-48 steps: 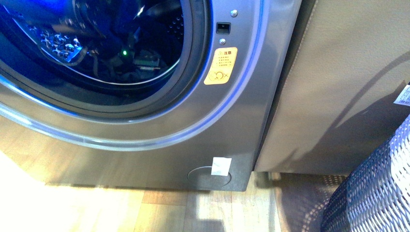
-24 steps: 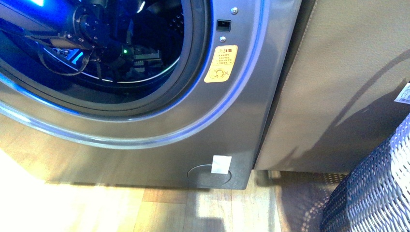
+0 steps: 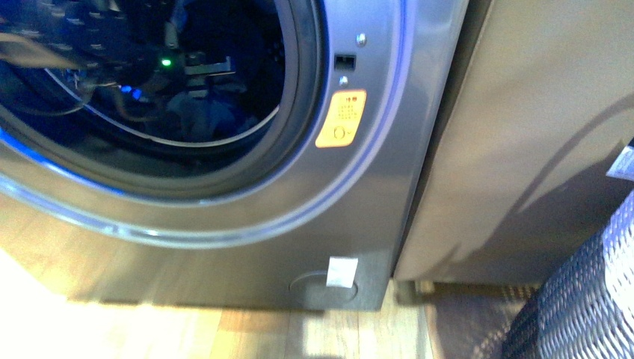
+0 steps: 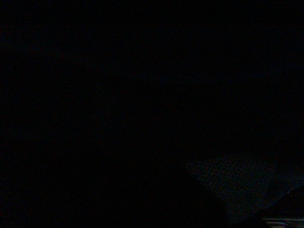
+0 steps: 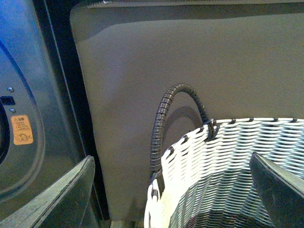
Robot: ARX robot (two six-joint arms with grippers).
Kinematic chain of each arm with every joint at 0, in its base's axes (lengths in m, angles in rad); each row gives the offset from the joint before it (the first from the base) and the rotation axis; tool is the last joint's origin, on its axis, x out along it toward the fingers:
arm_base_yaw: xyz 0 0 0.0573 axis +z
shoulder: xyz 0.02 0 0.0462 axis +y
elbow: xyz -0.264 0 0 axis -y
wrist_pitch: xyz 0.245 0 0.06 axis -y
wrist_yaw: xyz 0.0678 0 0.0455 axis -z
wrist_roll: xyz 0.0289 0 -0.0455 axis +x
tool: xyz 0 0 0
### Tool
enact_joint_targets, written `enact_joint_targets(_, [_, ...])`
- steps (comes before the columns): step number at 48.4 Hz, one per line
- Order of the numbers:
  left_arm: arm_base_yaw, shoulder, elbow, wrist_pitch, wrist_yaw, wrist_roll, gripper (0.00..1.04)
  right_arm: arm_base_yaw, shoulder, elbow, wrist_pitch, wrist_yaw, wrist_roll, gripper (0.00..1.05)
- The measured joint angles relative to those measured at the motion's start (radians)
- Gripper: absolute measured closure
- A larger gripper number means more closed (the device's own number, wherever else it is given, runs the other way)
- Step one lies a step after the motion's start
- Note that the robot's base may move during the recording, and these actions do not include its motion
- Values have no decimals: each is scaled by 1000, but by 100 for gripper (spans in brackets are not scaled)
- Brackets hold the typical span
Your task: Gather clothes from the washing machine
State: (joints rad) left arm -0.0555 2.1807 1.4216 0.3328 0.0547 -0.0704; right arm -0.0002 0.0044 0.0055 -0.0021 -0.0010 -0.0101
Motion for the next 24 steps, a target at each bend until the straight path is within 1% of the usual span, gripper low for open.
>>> enact_joint_targets(7, [0,-101,-132,49,18,22,90,0,0,0,0,0,0,8])
enact_joint_targets(24, [0,-334,-382,126,36,62,90,0,0,0,0,0,0,8])
